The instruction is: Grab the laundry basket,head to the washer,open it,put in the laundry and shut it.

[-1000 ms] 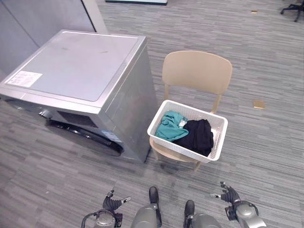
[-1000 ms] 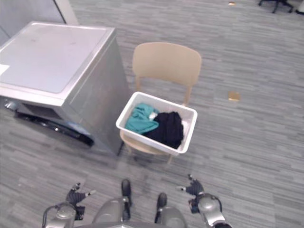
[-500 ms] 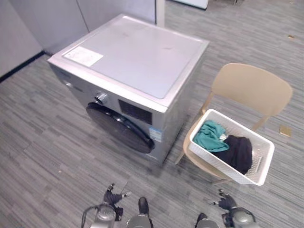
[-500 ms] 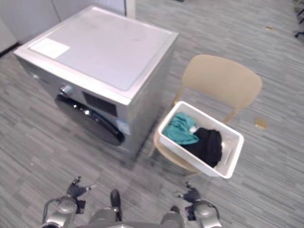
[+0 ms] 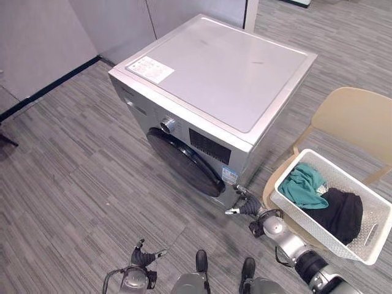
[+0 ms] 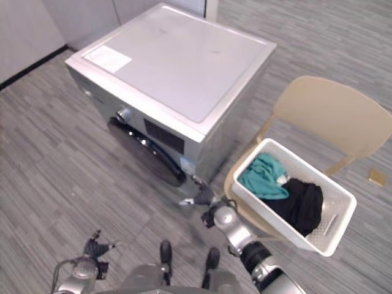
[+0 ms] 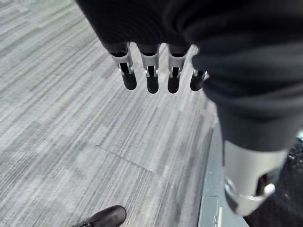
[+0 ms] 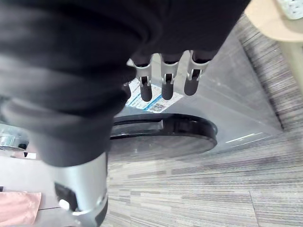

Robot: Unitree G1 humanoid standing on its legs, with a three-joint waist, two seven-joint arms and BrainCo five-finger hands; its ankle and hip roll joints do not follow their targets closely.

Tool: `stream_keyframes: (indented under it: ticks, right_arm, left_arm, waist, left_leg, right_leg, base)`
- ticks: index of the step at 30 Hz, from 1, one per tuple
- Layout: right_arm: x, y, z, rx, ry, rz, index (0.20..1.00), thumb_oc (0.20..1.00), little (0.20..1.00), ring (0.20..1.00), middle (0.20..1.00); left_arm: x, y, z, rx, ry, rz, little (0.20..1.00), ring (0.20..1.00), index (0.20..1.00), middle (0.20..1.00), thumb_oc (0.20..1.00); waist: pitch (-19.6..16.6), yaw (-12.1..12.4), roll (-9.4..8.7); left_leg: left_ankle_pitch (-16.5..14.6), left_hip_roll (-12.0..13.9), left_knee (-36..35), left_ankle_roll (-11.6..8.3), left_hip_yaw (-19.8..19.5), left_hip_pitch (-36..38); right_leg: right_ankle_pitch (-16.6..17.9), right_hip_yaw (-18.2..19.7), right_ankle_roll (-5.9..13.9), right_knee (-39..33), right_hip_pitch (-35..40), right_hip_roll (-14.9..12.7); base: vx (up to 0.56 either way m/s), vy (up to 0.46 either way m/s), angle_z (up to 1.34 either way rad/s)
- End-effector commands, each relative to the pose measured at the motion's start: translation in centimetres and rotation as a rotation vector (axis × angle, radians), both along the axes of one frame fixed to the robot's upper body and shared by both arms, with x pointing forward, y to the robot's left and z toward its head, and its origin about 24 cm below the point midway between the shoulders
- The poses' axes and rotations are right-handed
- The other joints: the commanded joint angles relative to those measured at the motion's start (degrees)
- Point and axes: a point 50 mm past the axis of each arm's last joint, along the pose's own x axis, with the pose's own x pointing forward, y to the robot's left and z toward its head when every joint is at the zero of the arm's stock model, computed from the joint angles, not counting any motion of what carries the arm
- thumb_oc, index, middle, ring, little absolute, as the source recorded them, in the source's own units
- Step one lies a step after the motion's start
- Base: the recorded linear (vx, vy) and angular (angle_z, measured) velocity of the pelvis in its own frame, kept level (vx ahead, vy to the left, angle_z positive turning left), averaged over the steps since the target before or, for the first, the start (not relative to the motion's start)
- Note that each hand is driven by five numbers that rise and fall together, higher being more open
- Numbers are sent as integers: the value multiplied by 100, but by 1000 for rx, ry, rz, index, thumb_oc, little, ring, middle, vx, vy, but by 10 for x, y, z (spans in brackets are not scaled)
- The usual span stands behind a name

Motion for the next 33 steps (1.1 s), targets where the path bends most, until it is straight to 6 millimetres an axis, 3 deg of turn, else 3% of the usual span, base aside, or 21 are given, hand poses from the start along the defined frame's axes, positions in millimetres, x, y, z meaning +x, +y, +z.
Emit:
stream_keyframes:
  ticks: [1,4,6,7,14,18,25,27,28,31,32,33]
  right_arm:
    - [17,26,29,27,-137,73,1000,1000,1000,1000,1000]
    - [38,39,53,41,-215,75,1000,1000,1000,1000,1000]
    - [42,39,56,42,-222,66,1000,1000,1000,1000,1000]
    - [53,35,67,73,-243,14,1000,1000,1000,1000,1000]
    - [73,17,85,102,-293,-134,1000,1000,1000,1000,1000]
    - [90,2,111,152,-379,-270,1000,1000,1000,1000,1000]
    - [103,-1,125,133,-396,-283,1000,1000,1000,1000,1000]
    - [101,19,126,123,-386,-182,1000,1000,1000,1000,1000]
    - [101,19,126,124,-386,-182,1000,1000,1000,1000,1000]
    - [85,63,123,121,-354,40,1000,1000,1000,1000,1000]
    - [85,63,123,121,-354,41,1000,1000,1000,1000,1000]
    - [79,77,121,116,-343,112,1000,1000,1000,1000,1000]
  left_arm:
    - [20,0,7,56,-48,-59,1000,1000,1000,1000,1000]
    - [32,-2,14,59,-96,-67,1000,1000,1000,1000,1000]
    - [35,-1,16,61,-105,-68,1000,1000,1000,1000,1000]
    - [45,-1,21,62,-141,-70,1000,1000,1000,1000,1000]
    - [64,-1,33,70,-205,-77,1000,1000,1000,1000,1000]
    - [78,0,47,65,-292,-63,1000,1000,1000,1000,1000]
    - [89,1,58,51,-349,-62,1000,1000,1000,1000,1000]
    - [92,1,58,55,-341,-63,1000,1000,1000,1000,1000]
    - [92,1,58,55,-341,-63,1000,1000,1000,1000,1000]
    - [95,-3,56,50,-325,-79,1000,1000,1000,1000,1000]
    - [95,-3,56,50,-325,-79,1000,1000,1000,1000,1000]
    - [95,-4,55,48,-320,-82,1000,1000,1000,1000,1000]
  waist:
    - [-90,121,-104]
    - [57,286,-64]
    - [85,321,-58]
    - [237,404,-27]
    - [433,535,-9]
    - [694,676,55]
    - [885,877,84]
    - [921,948,32]
    - [922,947,32]
    - [938,1017,-18]
    - [939,1013,-17]
    - [952,1039,-38]
  left_leg:
    - [1,-70,-88,-104,-17,-137]
    - [77,-68,-88,-103,-108,-318]
    - [97,-66,-88,-104,-131,-378]
    - [157,-67,-87,-120,-190,-562]
    - [258,-73,-57,-126,-318,-987]
    - [297,-120,128,-122,-396,-1347]
    - [322,-169,278,-138,-490,-1667]
    - [329,-195,283,-137,-525,-1707]
    - [330,-195,282,-137,-526,-1707]
    - [332,-225,211,-134,-578,-1646]
    - [333,-226,210,-134,-580,-1644]
    - [328,-231,203,-132,-595,-1630]
  right_leg:
    - [-178,127,212,-71,203,-110]
    - [-117,85,229,-118,87,-122]
    - [-104,75,229,-117,37,-126]
    - [-62,41,245,-115,-118,-144]
    - [6,-41,243,-31,-463,-192]
    - [15,-97,234,174,-780,-287]
    - [14,-208,227,263,-981,-381]
    - [-3,-251,225,274,-974,-390]
    - [-4,-252,225,274,-973,-391]
    - [-39,-322,225,271,-891,-409]
    - [-40,-324,225,271,-889,-410]
    - [-50,-340,223,294,-875,-416]
  base:
    - [-8,-16,11]
    - [-91,-7,11]
    - [-114,2,10]
    - [-111,11,20]
    - [-78,27,21]
    - [-56,66,10]
    - [-1,35,11]
    - [40,4,11]
    - [48,-6,6]
    - [56,-3,16]
    - [31,-15,17]
    - [21,-13,16]
